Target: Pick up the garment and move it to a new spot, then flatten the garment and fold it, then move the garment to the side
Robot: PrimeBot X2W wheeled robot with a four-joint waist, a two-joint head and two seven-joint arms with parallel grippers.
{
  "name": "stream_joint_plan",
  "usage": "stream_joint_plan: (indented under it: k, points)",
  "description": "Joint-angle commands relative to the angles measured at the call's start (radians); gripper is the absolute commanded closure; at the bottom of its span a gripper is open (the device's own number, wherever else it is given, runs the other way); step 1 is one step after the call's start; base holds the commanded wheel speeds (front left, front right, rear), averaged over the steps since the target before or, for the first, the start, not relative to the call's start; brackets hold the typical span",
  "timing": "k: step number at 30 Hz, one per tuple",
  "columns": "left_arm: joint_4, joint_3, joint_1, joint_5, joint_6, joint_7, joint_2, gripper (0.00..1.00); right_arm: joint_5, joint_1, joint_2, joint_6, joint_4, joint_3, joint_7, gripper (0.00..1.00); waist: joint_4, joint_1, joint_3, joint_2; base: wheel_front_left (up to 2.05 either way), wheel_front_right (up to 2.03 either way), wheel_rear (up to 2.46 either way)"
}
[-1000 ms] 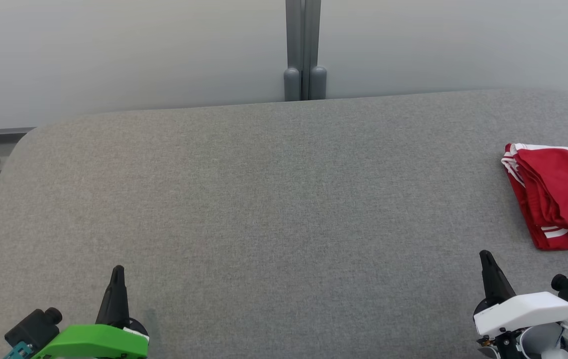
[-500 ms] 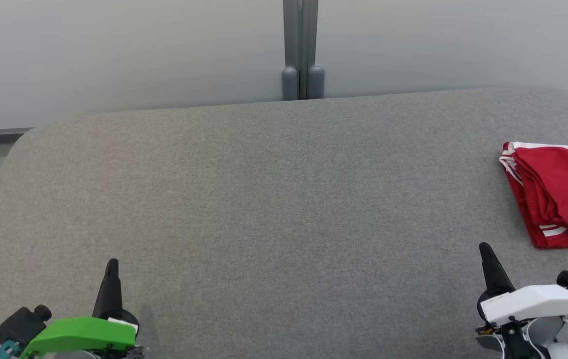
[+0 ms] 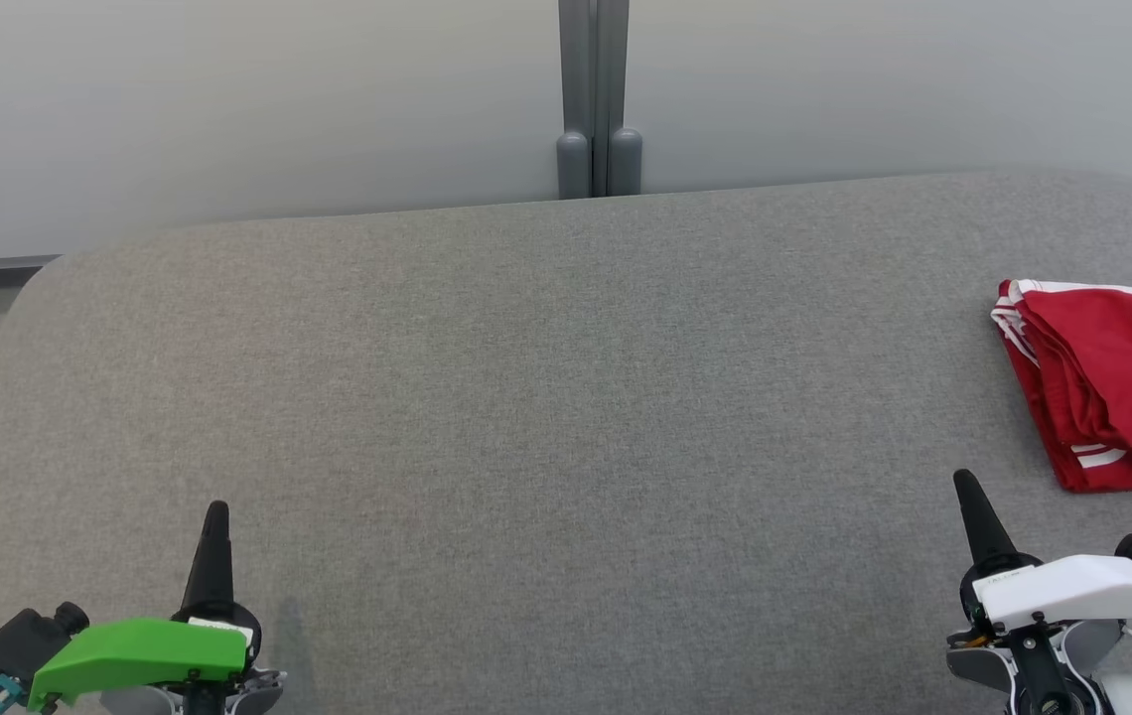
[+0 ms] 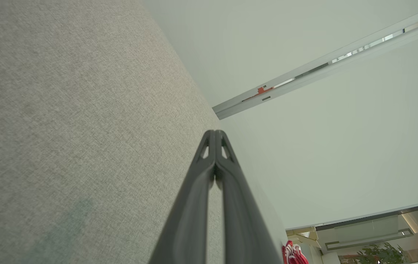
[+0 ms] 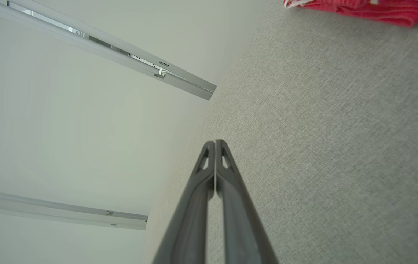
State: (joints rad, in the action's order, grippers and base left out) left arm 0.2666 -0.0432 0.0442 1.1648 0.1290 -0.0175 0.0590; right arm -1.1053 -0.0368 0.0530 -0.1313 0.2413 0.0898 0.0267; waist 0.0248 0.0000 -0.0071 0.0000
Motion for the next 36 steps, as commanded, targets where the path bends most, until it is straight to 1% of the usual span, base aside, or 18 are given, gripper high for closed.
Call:
stream_joint_plan:
  k: [1, 36]
  points:
    - [-0.010, -0.009, 0.027, 0.026, 0.002, 0.009, 0.003, 1.00, -0.029, -0.023, 0.003, 0.000, -0.006, 0.005, 0.008, 1.00, -0.001, 0.0000, 0.000, 0.0000, 0.00, 0.00, 0.00]
    - [-0.020, -0.049, 0.056, 0.301, 0.003, 0.089, -0.003, 1.00, -0.340, -0.059, -0.001, 0.000, 0.000, 0.018, 0.060, 1.00, -0.015, 0.0000, 0.006, 0.0000, 0.00, 0.00, 0.00]
